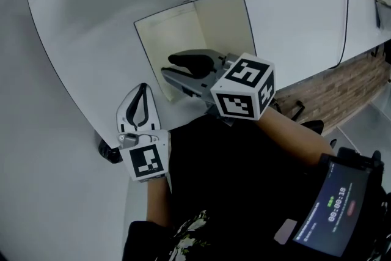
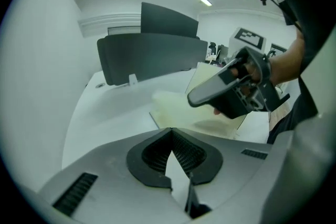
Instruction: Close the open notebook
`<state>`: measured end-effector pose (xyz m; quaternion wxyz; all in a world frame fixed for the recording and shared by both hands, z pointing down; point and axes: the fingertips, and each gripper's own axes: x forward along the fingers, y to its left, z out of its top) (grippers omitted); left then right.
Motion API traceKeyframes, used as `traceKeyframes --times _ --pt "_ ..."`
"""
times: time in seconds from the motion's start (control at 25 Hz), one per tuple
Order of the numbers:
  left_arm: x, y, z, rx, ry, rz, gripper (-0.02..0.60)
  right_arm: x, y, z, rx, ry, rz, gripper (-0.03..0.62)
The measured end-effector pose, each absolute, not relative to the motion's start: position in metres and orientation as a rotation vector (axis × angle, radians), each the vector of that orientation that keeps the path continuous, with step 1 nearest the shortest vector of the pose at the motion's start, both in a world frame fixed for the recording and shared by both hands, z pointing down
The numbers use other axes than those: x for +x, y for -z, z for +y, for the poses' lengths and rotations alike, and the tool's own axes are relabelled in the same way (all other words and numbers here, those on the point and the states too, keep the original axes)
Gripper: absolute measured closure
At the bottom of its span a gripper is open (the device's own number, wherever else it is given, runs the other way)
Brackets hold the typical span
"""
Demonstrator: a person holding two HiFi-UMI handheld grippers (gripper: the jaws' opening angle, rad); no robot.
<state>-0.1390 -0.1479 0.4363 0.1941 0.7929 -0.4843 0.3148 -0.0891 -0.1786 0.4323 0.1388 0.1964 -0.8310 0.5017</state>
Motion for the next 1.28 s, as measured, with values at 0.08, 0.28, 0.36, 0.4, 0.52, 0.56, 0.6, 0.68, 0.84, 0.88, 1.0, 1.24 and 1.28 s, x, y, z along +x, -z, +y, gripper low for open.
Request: traceKeyframes --times 0.08,0.28,0.36,0.4,0.52,0.56,0.6,0.68,0.84,0.88,1.0,1.24,1.28 --pt "-0.120 -0.426 -0.146 2.308 -0.885 -1.294 0.575 -0.088 -0.432 -0.179 0.568 -1.462 -2.399 0.419" --pt "-0.082 -0.441 -0.139 2.360 -0.911 -1.141 0.575 -0.082 -0.435 -0.189 0.619 -1.493 -2.382 0.418" --pt "-0.074 -0.462 -0.135 2.367 -0.979 -1.067 0.575 -0.076 -0.440 -0.192 0.650 -1.476 -2.377 0.419" --pt "-0.071 -0.472 -0.133 2.373 -1.024 -1.027 0.575 -0.072 -0.442 -0.194 0.667 -1.447 -2.377 0.419" --pt "-0.073 -0.497 -0.128 2.357 -1.122 -0.951 0.575 -0.054 -0.451 -0.198 0.738 -1.310 -2.374 0.418" --pt "-0.076 -0.503 -0.128 2.342 -1.138 -0.940 0.575 -0.045 -0.453 -0.201 0.775 -1.283 -2.365 0.418" --pt "-0.080 -0.508 -0.128 2.329 -1.148 -0.933 0.575 -0.036 -0.455 -0.206 0.819 -1.267 -2.353 0.418" --pt "-0.085 -0.512 -0.128 2.318 -1.148 -0.927 0.575 -0.012 -0.461 -0.215 0.915 -1.209 -2.317 0.418" --pt "-0.088 -0.513 -0.128 2.325 -1.148 -0.916 0.575 0.042 -0.472 -0.227 1.057 -0.991 -2.222 0.418" --pt "-0.088 -0.513 -0.129 2.328 -1.144 -0.914 0.575 0.053 -0.473 -0.229 1.082 -0.966 -2.203 0.416" --pt "-0.087 -0.513 -0.130 2.329 -1.131 -0.913 0.575 0.084 -0.478 -0.233 1.153 -0.947 -2.145 0.392" --pt "-0.085 -0.515 -0.130 2.329 -1.108 -0.908 0.575 0.121 -0.486 -0.230 1.259 -1.002 -2.058 0.382" --pt "-0.086 -0.515 -0.130 2.327 -1.110 -0.909 0.575 0.124 -0.487 -0.230 1.268 -1.018 -2.052 0.377"
